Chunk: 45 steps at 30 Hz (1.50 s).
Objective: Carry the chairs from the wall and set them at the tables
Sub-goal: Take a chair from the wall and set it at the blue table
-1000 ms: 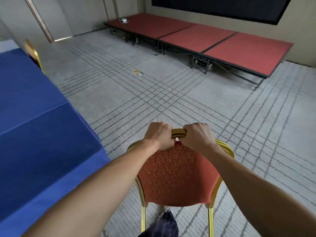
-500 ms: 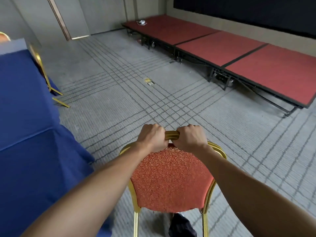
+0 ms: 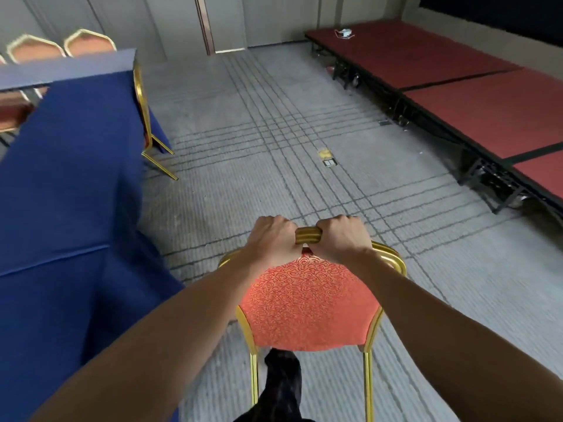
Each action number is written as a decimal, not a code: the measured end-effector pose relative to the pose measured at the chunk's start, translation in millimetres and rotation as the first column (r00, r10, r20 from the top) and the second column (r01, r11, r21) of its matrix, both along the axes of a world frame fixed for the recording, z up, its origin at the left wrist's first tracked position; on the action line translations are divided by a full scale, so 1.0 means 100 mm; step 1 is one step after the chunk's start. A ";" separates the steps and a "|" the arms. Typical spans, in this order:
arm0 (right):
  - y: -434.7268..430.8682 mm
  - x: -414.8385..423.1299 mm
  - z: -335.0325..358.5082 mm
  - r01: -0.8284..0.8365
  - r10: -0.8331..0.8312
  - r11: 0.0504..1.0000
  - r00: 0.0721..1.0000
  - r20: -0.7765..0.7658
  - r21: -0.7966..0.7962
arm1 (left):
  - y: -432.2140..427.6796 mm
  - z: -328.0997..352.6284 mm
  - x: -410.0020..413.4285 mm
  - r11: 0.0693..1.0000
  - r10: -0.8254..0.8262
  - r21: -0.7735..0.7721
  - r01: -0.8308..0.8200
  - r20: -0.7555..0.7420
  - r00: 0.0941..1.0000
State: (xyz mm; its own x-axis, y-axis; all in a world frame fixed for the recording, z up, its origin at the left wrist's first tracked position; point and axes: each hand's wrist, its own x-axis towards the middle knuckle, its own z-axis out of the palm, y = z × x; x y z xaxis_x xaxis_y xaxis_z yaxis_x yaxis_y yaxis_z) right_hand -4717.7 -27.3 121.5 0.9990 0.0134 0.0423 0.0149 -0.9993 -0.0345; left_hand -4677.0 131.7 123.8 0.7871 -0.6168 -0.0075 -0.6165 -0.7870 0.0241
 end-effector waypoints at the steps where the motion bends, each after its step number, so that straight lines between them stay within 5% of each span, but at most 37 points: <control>1: -0.03 0.23 -0.01 -0.024 0.024 1.000 1.000 0.000 0.004 | -0.02 -0.04 0.23 1.000 0.014 0.003 -0.014 -0.005 1.000; 13: -0.40 3.34 -0.08 -0.223 0.223 0.975 0.974 0.038 -0.002 | -0.29 -0.03 3.13 0.986 0.135 0.088 -0.139 0.047 0.990; 22: -0.39 5.67 -0.22 -0.496 0.496 0.868 0.867 -0.044 0.009 | -0.34 -0.11 4.99 0.890 0.439 0.157 -0.428 -0.043 0.898; 31: 0.31 7.45 -0.27 -0.712 0.714 0.700 0.701 -0.003 0.056 | 0.24 -0.21 6.35 0.728 0.686 0.085 -0.680 -0.080 0.723; 45: 1.94 10.00 -0.28 -0.811 0.811 0.578 0.583 0.039 0.094 | 1.73 -0.17 8.63 0.605 0.796 0.098 -0.790 -0.059 0.602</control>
